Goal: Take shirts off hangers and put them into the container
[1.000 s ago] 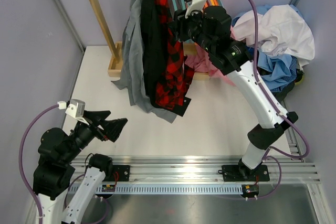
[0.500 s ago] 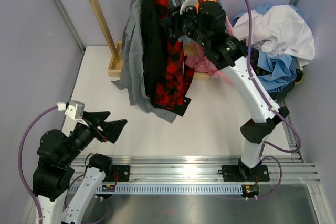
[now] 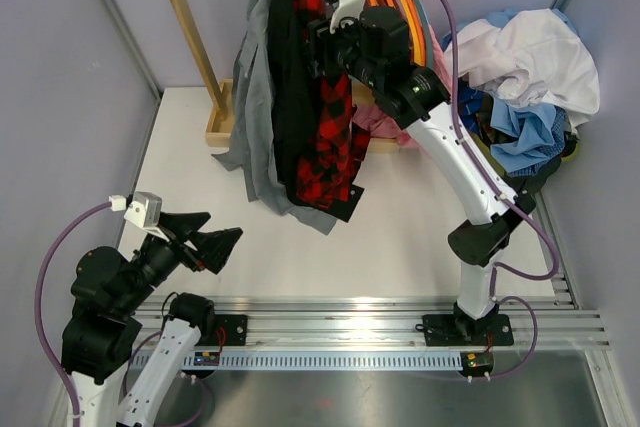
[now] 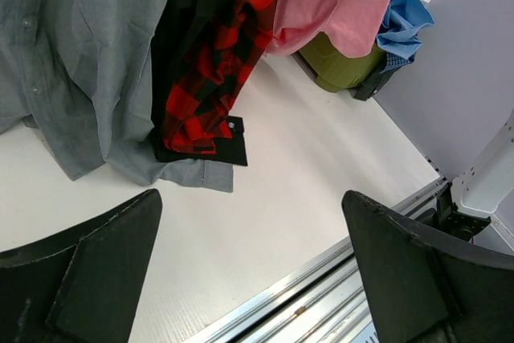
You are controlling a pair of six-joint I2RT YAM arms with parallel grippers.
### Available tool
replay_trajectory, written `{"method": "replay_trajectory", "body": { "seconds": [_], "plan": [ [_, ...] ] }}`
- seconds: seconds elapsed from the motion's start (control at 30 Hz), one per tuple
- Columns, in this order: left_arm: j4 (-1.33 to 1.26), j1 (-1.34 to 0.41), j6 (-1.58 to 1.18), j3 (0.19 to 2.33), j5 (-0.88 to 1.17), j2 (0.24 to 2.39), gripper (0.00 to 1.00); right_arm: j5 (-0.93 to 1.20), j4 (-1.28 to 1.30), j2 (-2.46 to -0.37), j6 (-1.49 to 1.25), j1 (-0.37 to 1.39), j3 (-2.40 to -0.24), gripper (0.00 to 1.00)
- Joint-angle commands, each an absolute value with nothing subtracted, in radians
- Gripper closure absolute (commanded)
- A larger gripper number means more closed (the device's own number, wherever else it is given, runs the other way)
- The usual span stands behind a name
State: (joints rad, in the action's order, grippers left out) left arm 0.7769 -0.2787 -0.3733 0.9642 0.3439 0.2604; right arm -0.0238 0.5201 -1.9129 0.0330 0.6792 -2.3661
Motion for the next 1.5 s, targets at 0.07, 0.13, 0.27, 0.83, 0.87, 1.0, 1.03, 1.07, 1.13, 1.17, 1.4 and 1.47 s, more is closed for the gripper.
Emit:
{"method": "replay_trajectory", "body": {
  "seconds": [0.07, 0.13, 0.27, 0.83, 0.87, 1.0, 1.03, 1.07, 1.13, 1.17, 1.4, 1.47],
  "plan": [
    [0.761, -0.284, -0.364, 0.976, 0.350, 0.247, 0.01, 0.035, 0.476, -1.826, 0.048, 0.673, -2.364, 0.41],
    [0.755, -0.284, -0.365, 0.971, 0.353, 0.249, 0.01, 0.017, 0.443, -1.806, 0.057, 0.673, -2.324, 0.41],
    [0.746, -0.284, -0.367, 0.966, 0.357, 0.250, 0.01, -0.023, 0.482, -1.839, 0.080, 0.673, -2.371, 0.41],
    [0.738, -0.284, -0.362, 0.960, 0.364, 0.252, 0.01, -0.098, 0.409, -1.775, 0.130, 0.673, -2.249, 0.39],
    [0.742, -0.284, -0.361, 0.962, 0.365, 0.252, 0.01, -0.103, 0.422, -1.788, 0.132, 0.673, -2.261, 0.38],
    [0.755, -0.284, -0.357, 0.969, 0.359, 0.252, 0.01, -0.083, 0.469, -1.856, 0.115, 0.663, -2.331, 0.38],
    [0.758, -0.284, -0.357, 0.973, 0.359, 0.252, 0.01, -0.074, 0.480, -1.876, 0.110, 0.657, -2.341, 0.39],
    [0.759, -0.284, -0.356, 0.973, 0.356, 0.250, 0.01, -0.071, 0.485, -1.885, 0.106, 0.655, -2.347, 0.39],
    [0.762, -0.284, -0.354, 0.976, 0.357, 0.249, 0.01, -0.069, 0.497, -1.908, 0.101, 0.653, -2.362, 0.39],
    [0.764, -0.284, -0.353, 0.974, 0.354, 0.249, 0.01, -0.071, 0.497, -1.913, 0.098, 0.649, -2.362, 0.39],
    [0.769, -0.287, -0.351, 0.974, 0.354, 0.244, 0.01, -0.144, 0.463, -1.930, 0.086, 0.634, -2.347, 0.45],
    [0.769, -0.287, -0.353, 0.974, 0.354, 0.244, 0.01, -0.158, 0.459, -1.947, 0.083, 0.632, -2.361, 0.52]
  ]
}}
